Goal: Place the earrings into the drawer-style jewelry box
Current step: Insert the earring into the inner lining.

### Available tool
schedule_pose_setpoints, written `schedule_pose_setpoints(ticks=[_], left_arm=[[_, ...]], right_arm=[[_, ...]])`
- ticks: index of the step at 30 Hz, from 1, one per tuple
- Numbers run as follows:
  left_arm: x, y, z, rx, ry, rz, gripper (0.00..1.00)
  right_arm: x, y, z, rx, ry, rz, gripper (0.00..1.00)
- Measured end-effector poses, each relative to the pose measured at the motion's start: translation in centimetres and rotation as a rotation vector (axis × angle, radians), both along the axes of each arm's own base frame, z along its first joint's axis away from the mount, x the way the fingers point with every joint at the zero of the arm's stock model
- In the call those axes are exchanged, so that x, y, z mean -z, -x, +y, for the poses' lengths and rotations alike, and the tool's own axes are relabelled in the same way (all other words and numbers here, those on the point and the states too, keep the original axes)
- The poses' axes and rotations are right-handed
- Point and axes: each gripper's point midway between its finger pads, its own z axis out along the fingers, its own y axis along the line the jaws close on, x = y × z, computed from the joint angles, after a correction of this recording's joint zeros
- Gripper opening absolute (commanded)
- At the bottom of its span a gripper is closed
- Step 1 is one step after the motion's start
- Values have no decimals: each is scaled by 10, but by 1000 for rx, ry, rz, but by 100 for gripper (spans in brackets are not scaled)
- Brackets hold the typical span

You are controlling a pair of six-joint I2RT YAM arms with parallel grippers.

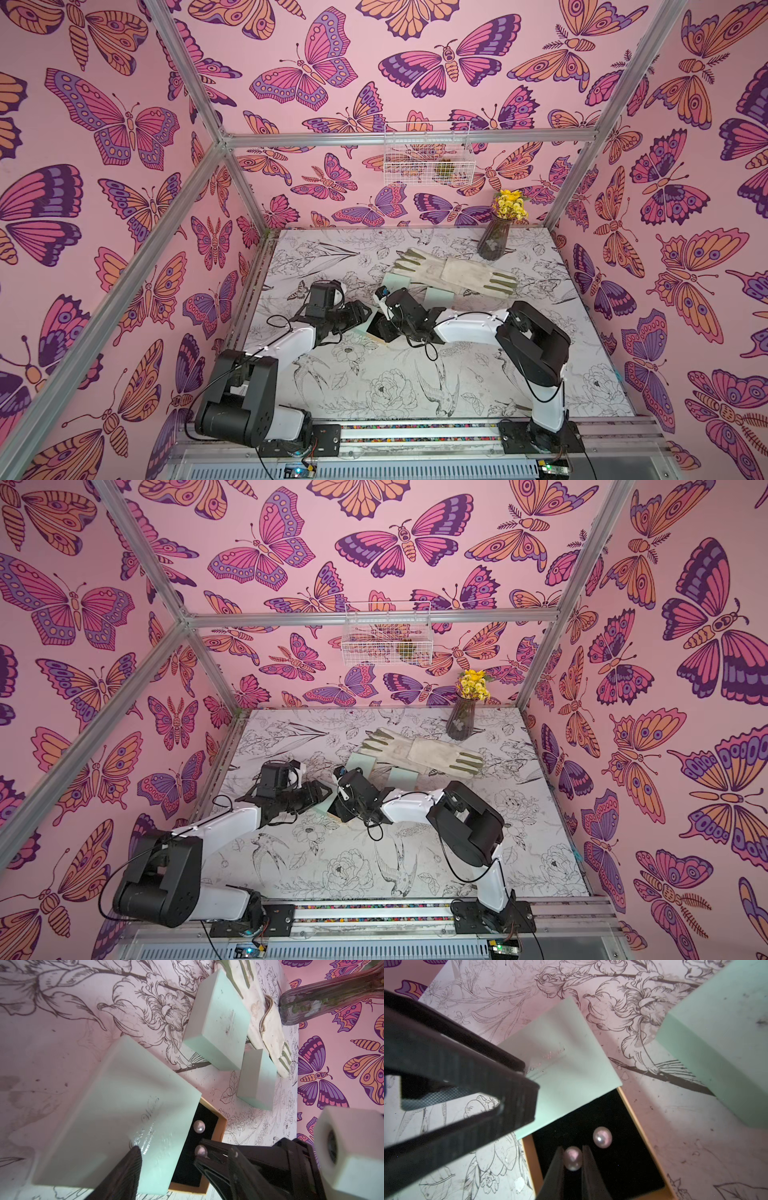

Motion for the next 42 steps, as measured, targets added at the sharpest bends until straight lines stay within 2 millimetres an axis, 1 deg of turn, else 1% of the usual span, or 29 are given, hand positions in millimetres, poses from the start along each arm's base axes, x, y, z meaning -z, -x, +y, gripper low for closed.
schedule_pose_setpoints(ticks=[9, 13, 30, 37, 40, 42], left_arm=[[0, 0, -1, 0, 5, 4, 67], [0, 0, -1, -2, 7, 5, 67], [0, 1, -1, -1, 9, 7, 67], [3, 0, -1, -3, 9, 15, 67], [3, 0, -1, -3, 9, 15, 67], [3, 0, -1, -3, 9, 15, 67]], right_arm=[[5, 3, 1, -20, 17, -8, 0], [12, 6, 2, -35, 34, -5, 0], [15, 7, 3, -56, 78, 3, 0], [16, 7, 4, -65, 107, 9, 0], [16, 7, 3, -67, 115, 11, 3], [16, 7, 3, -67, 119, 13, 8]])
